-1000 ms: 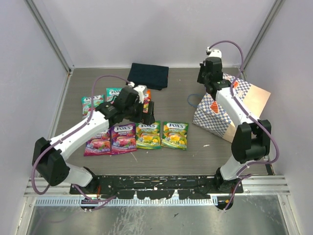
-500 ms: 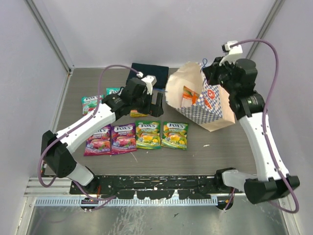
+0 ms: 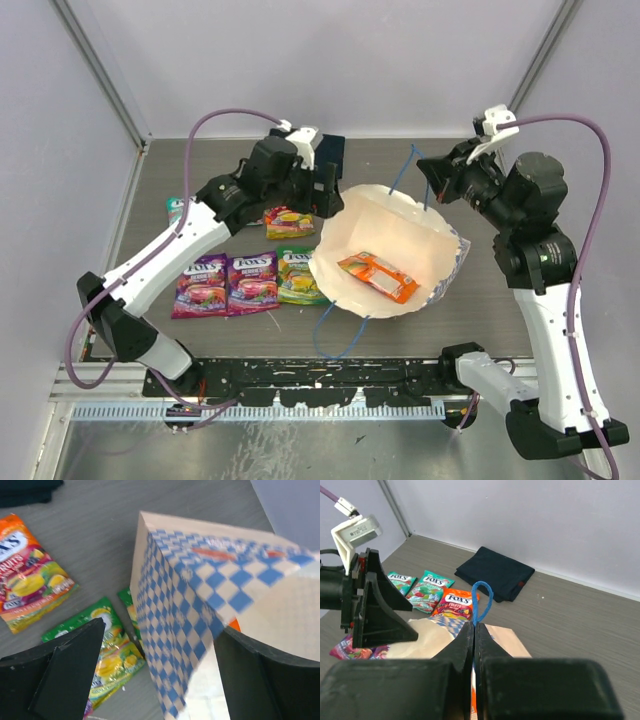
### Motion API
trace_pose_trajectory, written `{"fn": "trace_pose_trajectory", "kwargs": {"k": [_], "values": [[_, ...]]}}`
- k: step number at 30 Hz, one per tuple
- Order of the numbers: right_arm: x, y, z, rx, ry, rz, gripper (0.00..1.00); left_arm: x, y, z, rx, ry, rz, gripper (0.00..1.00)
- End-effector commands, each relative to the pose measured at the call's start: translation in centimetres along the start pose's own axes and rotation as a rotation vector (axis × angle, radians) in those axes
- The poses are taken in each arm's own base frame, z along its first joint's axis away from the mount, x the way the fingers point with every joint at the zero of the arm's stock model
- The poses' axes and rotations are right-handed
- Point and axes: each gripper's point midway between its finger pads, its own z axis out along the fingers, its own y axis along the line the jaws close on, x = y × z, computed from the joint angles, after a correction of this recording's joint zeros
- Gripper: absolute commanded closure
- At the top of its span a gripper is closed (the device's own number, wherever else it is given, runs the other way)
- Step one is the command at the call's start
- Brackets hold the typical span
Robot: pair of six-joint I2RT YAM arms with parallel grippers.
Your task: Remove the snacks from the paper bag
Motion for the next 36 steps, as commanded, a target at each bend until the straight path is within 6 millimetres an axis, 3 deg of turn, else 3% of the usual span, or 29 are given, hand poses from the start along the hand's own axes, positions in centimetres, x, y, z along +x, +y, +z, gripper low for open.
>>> {"fn": "trace_pose_trajectory", "kwargs": {"k": [1, 4, 7, 9, 11, 13, 16, 20, 22, 27, 30, 36], "values": [[-1.2, 1.4, -1.5, -0.039, -0.069, 0.017, 0.99, 0.9, -6.0, -4.9, 0.123, 0.006, 0.020, 0.12], [-1.0, 0.5, -1.8, 0.020, -0.065, 0.040, 0.99, 1.8, -10.0, -9.2, 0.230, -0.042, 0.047, 0.12], [-1.2, -0.4, -2.2, 0.082, -0.074, 0.050, 0.99, 0.7, -11.2, -13.6, 0.319, -0.114, 0.007, 0.12], [-1.4, -0.9, -2.6, 0.116, -0.086, 0.051, 0.99, -0.2, -12.0, -15.2, 0.378, -0.151, -0.020, 0.11], [-1.6, -1.2, -2.9, 0.141, -0.098, 0.055, 0.99, -0.1, -13.7, -15.0, 0.459, -0.136, -0.030, 0.12], [-1.7, -1.3, -3.3, 0.154, -0.107, 0.059, 0.99, 0.8, -14.5, -12.9, 0.462, -0.085, -0.037, 0.12], [-1.6, -1.5, -4.0, 0.177, -0.115, 0.064, 0.99, 2.9, -15.4, -7.1, 0.390, 0.003, -0.035, 0.19], [-1.2, -1.5, -4.4, 0.187, -0.116, 0.072, 0.99, 2.5, -17.1, -2.8, 0.338, -0.045, -0.012, 0.25], [-1.1, -1.5, -4.5, 0.187, -0.115, 0.072, 0.99, 2.7, -16.8, 0.0, 0.278, -0.063, -0.030, 0.30], [-0.8, -1.1, -4.7, 0.169, -0.127, 0.083, 0.99, 5.4, -16.5, 6.7, 0.209, -0.046, -0.136, 0.35], [-0.4, -1.0, -4.5, 0.156, -0.137, 0.100, 0.99, 6.5, -17.4, 8.8, 0.239, -0.026, -0.218, 0.36], [0.5, -0.1, -4.2, 0.098, -0.143, 0.099, 0.99, 7.6, -19.0, 10.8, 0.328, 0.069, -0.373, 0.31]]}}
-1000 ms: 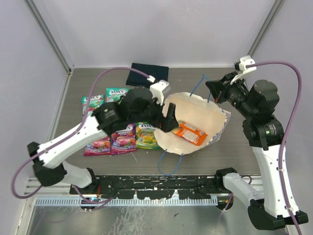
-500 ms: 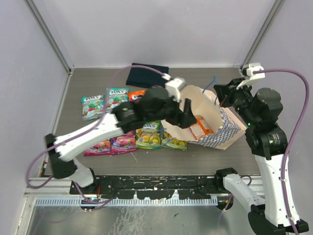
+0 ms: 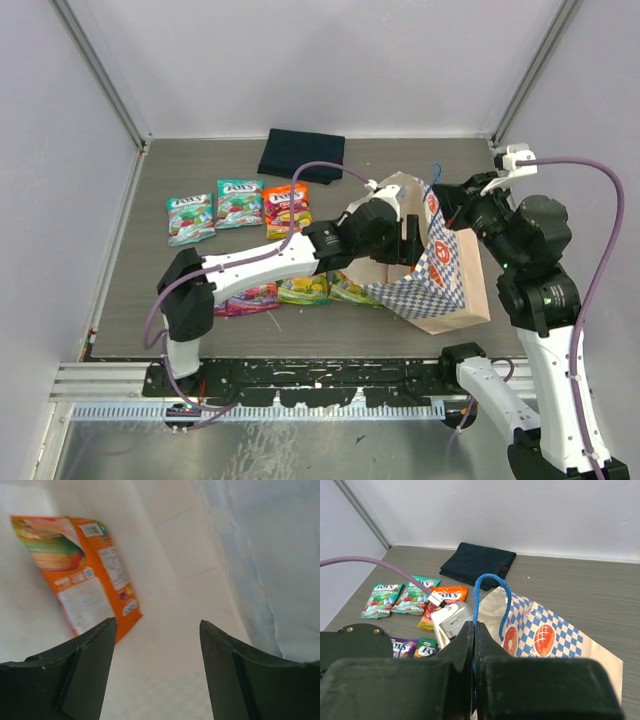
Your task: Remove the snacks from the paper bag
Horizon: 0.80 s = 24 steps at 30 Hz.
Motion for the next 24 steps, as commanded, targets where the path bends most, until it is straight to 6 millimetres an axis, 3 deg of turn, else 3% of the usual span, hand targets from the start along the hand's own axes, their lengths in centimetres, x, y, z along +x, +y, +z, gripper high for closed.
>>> {"fn": "trace_pose_trajectory", "kwargs": {"k": [1, 5, 9, 14, 19, 24], "values": [[-2.5, 1.6, -0.1, -0.084, -0.118, -0.020, 0.99, -2.2, -3.7, 0.7, 0.152, -0.032, -0.171, 0.30], [-2.0, 1.2, 0.4, -0.078, -0.119, -0.043, 0.99, -0.6, -2.8, 2.1, 0.127, 0.015, -0.256, 0.22], [-2.2, 1.6, 0.6, -0.099, -0.129, -0.034, 0.99, 1.7, -0.1, 4.2, 0.001, 0.025, -0.260, 0.14], [-2.3, 2.3, 0.6, -0.136, -0.130, -0.018, 0.99, 4.6, 3.1, 7.5, -0.121, 0.059, -0.227, 0.13], [-2.1, 2.7, 0.7, -0.158, -0.129, 0.003, 0.99, 6.8, 2.1, 9.7, -0.082, 0.126, -0.239, 0.10], [-1.9, 3.4, 0.9, -0.199, -0.130, 0.032, 0.99, 6.5, -0.6, 11.3, 0.076, 0.109, -0.276, 0.09]]}}
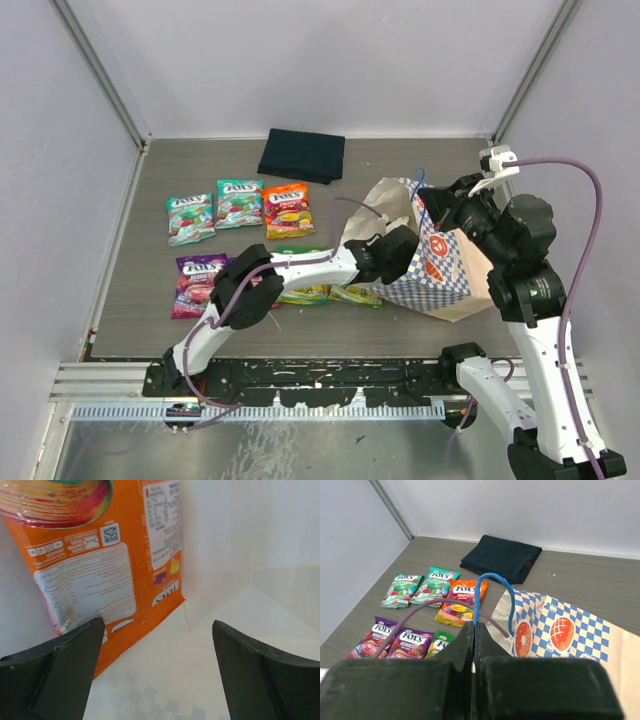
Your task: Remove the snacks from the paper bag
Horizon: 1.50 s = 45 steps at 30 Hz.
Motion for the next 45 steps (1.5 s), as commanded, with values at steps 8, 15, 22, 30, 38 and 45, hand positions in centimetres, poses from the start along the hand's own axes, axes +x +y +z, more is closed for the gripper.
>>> {"fn": "trace_pose_trajectory", "kwargs": {"k": [8, 15, 22, 30, 38, 45], "values": [[-4.1, 2.0, -0.1, -0.083, -0.149, -0.002, 0.99, -0.2, -8.1, 1.0, 0.341, 0.031, -0.004, 0.64], [-5.3, -0.2, -1.3, 0.060, -0.199, -0.071, 0.99, -5.2, -6.2, -2.7, 0.323, -0.046, 0.045, 1.00], [-4.5, -1.9, -1.2, 0.134, -0.190, -0.089, 0.99, -12.8, -3.5, -12.5, 0.262, -0.261, 0.137, 1.00], [-3.8, -3.0, -0.6, 0.182, -0.173, -0.078, 0.99, -16.0, 0.0, -20.3, 0.136, -0.430, 0.212, 1.00], [1.0, -3.3, 2.1, 0.137, -0.007, 0.002, 0.98, -13.4, 0.4, -16.8, 0.162, -0.292, 0.204, 0.89], [5.6, -4.7, 1.5, 0.210, 0.161, 0.077, 0.16, -10.5, 0.3, -11.6, 0.199, -0.205, 0.176, 0.86]]}}
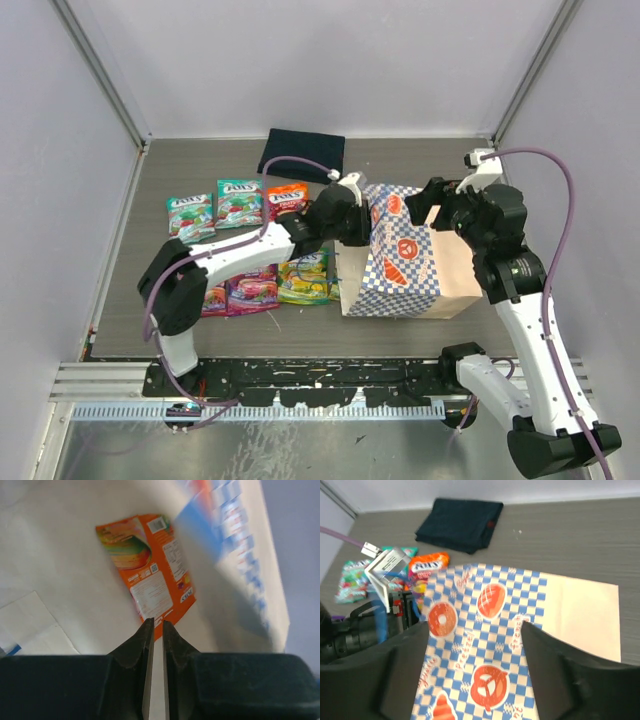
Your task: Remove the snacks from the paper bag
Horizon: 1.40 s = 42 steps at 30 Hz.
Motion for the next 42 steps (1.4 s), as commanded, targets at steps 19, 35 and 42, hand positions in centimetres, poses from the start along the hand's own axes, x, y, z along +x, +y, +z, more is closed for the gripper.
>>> {"fn": "trace_pose_trajectory", "kwargs": {"k": [19, 35, 42], "values": [[10.1, 11.9, 0.2, 0.070, 0.246, -0.297, 0.00, -1.9, 8.4, -7.8, -0.068, -0.070, -0.133, 0.83], [15.6, 12.3, 1.9, 0.500, 0.318, -0.776, 0.09, -1.0, 14.5, -12.3, -0.172, -0.090, -0.206, 0.82], [15.7, 9.5, 2.5, 0.667, 0.322, -0.821, 0.23, -1.2, 14.4, -12.5, -0.160, -0.090, -0.205, 0.83]]}}
